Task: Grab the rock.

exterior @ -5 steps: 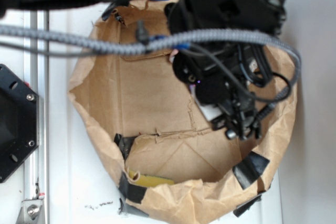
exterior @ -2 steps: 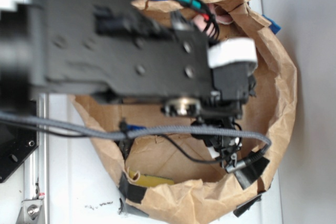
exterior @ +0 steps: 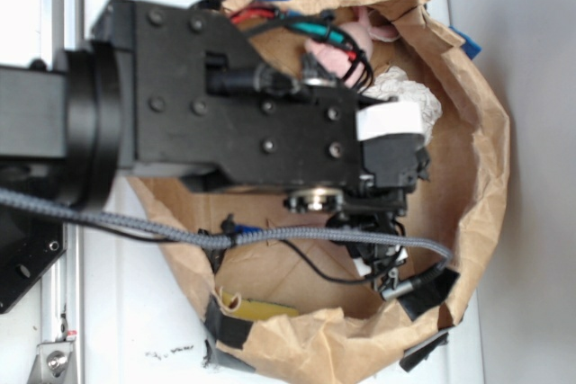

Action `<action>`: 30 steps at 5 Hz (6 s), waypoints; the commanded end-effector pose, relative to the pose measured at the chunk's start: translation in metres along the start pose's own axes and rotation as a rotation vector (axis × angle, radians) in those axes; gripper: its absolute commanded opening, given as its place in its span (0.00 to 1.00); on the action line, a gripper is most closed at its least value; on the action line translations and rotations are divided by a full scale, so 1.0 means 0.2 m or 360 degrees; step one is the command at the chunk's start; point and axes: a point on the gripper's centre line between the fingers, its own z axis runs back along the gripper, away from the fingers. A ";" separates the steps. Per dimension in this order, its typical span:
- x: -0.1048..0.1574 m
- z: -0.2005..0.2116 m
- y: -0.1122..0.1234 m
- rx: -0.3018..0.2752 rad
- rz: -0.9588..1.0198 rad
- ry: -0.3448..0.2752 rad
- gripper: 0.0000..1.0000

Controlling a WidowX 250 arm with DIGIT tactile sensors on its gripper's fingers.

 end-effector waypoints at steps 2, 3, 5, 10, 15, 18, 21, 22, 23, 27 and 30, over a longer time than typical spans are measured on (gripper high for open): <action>0.01 -0.03 0.00 -0.0017 -0.0060 -0.0061 1.00; 0.01 -0.05 -0.02 -0.0026 -0.0085 -0.0137 1.00; 0.06 -0.10 0.01 0.0041 -0.0037 -0.0180 1.00; 0.15 -0.14 0.11 0.0153 0.0100 -0.0255 1.00; 0.15 -0.13 0.04 0.0046 0.0017 -0.0328 1.00; 0.19 -0.10 0.07 0.0018 0.0059 -0.0458 1.00; 0.22 -0.17 0.09 0.0089 0.0092 -0.0430 1.00; 0.22 -0.17 0.09 0.0087 0.0092 -0.0429 1.00; 0.24 -0.19 0.10 0.0129 0.0128 -0.0424 1.00; 0.26 -0.22 0.15 0.0250 0.0224 -0.0423 0.00; 0.23 -0.17 0.12 0.0187 0.0187 -0.0397 0.00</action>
